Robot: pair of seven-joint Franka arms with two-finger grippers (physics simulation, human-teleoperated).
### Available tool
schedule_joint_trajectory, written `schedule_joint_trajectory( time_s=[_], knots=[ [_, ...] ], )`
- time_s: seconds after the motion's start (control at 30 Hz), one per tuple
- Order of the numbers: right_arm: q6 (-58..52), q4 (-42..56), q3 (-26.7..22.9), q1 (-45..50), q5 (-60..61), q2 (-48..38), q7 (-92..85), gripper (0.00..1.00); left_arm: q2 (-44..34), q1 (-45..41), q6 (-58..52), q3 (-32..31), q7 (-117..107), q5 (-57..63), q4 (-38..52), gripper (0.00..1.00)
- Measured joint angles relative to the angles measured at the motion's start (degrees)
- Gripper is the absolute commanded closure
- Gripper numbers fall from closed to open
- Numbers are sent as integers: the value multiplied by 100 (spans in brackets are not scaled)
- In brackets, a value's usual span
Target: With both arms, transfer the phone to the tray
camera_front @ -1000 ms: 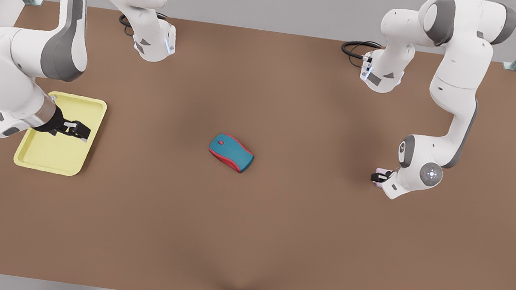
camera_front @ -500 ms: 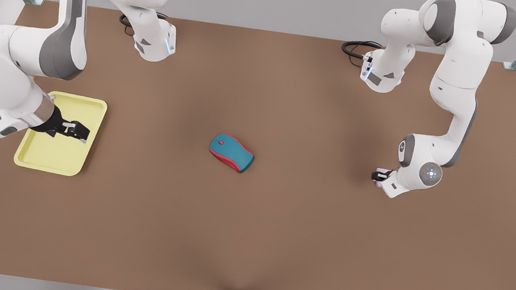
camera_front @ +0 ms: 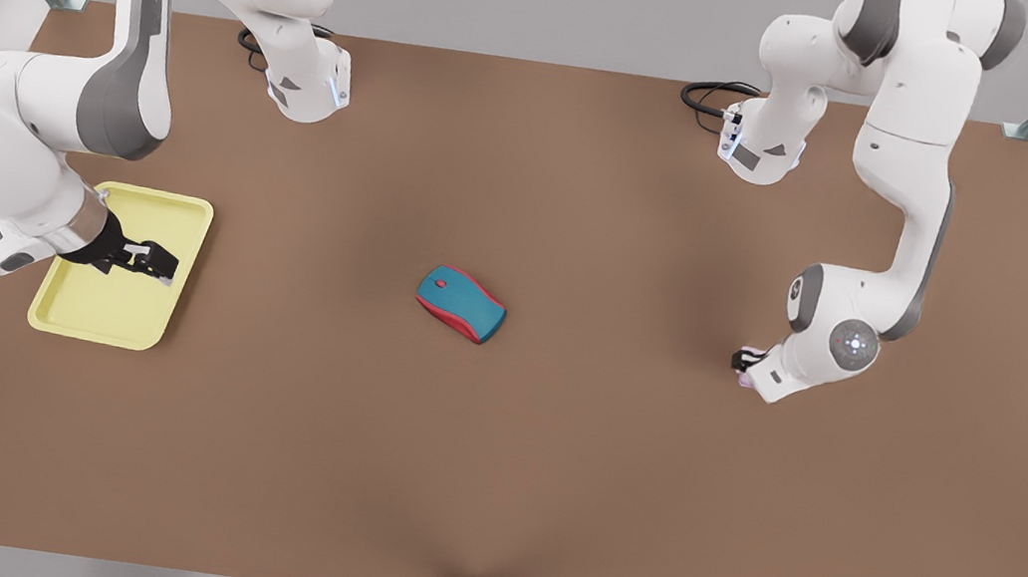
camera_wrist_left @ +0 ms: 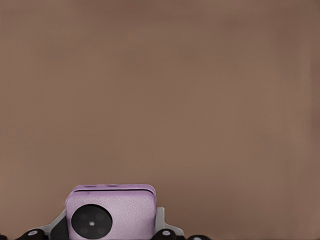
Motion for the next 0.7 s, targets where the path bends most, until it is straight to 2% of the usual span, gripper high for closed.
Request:
schedule_joint_trajectory(
  time_s=[0.2,0.3,0.6,0.7],
  knots=[
    [-1,31,-8,2,2,44,-4,0,903,-1668,-1170,-36,-794,-11,2013,25],
    [-1,52,-20,1,9,85,-6,0,1717,-2340,-1658,-59,-1309,-42,3267,25],
    [-2,72,-26,1,15,123,-9,0,3200,-2501,-2347,-143,-2552,-291,5734,25],
    [0,67,-26,7,13,124,-10,0,3673,-2521,-2362,-122,-2884,-406,6210,25]
  ],
)
